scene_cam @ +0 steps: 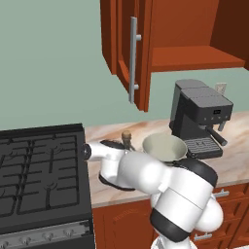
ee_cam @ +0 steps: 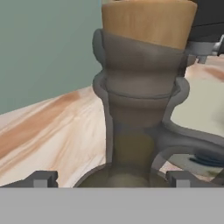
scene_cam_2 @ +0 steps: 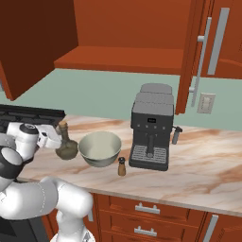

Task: Retrieve the bottle and the shaker from the cabinet and place them next to the mixing bowl on the counter. Then add garlic from the fridge to the mixing bowl.

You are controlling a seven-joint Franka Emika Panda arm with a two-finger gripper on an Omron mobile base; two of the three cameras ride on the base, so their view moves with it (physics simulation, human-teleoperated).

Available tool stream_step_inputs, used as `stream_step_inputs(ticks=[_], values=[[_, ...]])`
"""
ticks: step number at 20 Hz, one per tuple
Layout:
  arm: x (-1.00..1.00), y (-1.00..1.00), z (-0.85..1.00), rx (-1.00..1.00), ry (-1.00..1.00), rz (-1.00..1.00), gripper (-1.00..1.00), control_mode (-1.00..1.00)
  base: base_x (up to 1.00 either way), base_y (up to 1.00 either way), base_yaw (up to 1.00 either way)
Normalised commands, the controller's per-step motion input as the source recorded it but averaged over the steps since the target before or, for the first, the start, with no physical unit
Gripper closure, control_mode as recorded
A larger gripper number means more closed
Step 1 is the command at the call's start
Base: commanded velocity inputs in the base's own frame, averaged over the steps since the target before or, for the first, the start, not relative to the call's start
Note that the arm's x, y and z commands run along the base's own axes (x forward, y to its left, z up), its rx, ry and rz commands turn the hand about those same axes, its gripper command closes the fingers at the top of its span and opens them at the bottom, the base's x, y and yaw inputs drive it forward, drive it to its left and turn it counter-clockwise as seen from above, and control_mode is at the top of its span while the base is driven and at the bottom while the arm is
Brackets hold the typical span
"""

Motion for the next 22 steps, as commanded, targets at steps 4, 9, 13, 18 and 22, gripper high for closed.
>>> stream_step_inputs(ticks=[4,9,13,18,22], values=[[-0.01,0.34,0.00,-0.06,0.00,0.00,-1.00,-1.00,0.00,0.00,0.00],[-0.29,0.08,0.33,-0.02,0.01,0.07,-1.00,-1.00,0.00,0.00,0.00],[-0.65,-0.16,0.51,0.00,-0.02,0.12,-1.00,-1.00,0.00,0.00,0.00],[-0.64,-0.45,0.57,0.00,0.00,0.13,-1.00,-1.00,0.00,0.00,0.00],[-0.39,-0.67,0.78,0.00,0.01,0.12,-1.00,-1.00,0.00,0.00,0.00]])
